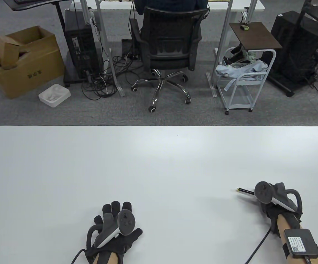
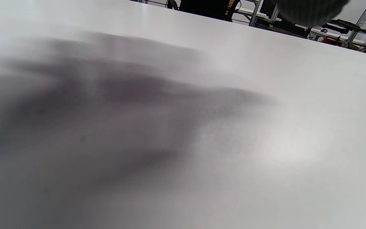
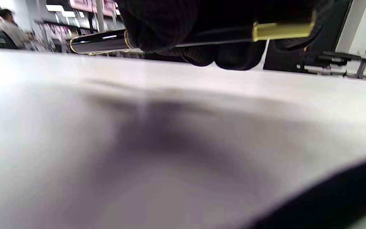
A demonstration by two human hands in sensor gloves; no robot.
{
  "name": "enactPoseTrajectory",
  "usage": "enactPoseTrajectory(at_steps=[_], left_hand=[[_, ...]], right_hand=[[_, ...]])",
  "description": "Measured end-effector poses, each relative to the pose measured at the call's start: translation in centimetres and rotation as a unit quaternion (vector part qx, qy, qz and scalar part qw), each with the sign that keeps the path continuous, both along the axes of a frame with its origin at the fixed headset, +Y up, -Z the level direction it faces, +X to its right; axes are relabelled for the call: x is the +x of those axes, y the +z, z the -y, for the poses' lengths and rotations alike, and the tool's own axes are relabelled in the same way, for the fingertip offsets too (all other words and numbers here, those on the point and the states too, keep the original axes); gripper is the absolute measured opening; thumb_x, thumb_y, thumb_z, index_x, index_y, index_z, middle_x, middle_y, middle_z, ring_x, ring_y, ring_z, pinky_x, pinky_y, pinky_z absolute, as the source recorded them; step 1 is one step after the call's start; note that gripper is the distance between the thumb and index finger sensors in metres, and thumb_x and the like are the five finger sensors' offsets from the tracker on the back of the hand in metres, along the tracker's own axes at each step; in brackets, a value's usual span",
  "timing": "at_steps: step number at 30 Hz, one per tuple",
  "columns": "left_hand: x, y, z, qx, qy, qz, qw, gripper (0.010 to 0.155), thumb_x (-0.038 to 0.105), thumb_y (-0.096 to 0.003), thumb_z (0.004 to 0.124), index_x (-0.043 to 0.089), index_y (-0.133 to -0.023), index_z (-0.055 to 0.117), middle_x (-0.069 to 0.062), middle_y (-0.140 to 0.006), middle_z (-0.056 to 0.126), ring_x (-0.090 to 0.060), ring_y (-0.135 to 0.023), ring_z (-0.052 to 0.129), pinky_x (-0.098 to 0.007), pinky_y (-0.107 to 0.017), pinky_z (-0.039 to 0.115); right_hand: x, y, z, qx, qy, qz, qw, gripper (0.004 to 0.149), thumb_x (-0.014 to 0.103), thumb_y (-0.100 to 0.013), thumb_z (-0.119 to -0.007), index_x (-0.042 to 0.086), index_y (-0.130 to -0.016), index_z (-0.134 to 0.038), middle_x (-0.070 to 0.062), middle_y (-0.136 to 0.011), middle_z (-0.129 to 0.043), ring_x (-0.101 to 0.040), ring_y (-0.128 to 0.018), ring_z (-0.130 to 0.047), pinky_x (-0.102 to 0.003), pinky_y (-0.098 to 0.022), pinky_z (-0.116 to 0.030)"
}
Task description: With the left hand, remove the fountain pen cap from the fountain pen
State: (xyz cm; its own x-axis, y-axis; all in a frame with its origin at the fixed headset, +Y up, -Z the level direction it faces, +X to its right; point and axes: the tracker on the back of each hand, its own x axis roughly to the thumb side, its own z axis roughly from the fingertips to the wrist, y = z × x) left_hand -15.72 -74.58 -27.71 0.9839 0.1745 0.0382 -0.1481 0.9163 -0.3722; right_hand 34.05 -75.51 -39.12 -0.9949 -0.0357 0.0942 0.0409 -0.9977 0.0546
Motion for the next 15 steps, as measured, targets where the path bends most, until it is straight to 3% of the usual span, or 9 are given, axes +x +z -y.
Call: enactPoseTrajectory(at_steps=[5, 15], left_hand=[[-0.3, -0.1, -0.3, 0.004, 0.012, -0.003, 1.0, 0.092, 0.059, -0.0464, 0.064, 0.019, -0.108, 0.009, -0.022, -0.117, 0.01, -0.055, -0.108, 0.011, -0.079, -0.067, 0.022], [0.1, -0.2, -0.4, 0.001, 0.029, 0.01, 1.0, 0.092, 0.06, -0.0465, 0.064, 0.02, -0.108, 0.009, -0.022, -0.117, 0.01, -0.054, -0.108, 0.009, -0.079, -0.067, 0.022]], right_hand=[[-1.0, 0.8, -3.1, 0.043, -0.001, -0.009, 0.999, 0.047, 0.02, -0.043, -0.068, 0.008, -0.088, -0.06, -0.018, -0.087, -0.07, -0.039, -0.071, -0.077, -0.061, -0.064, -0.063], [-3.3, 3.1, -8.5, 0.063, -0.013, -0.006, 0.998, 0.047, 0.02, -0.044, -0.068, 0.009, -0.088, -0.06, -0.017, -0.088, -0.07, -0.04, -0.072, -0.076, -0.062, -0.065, -0.061]])
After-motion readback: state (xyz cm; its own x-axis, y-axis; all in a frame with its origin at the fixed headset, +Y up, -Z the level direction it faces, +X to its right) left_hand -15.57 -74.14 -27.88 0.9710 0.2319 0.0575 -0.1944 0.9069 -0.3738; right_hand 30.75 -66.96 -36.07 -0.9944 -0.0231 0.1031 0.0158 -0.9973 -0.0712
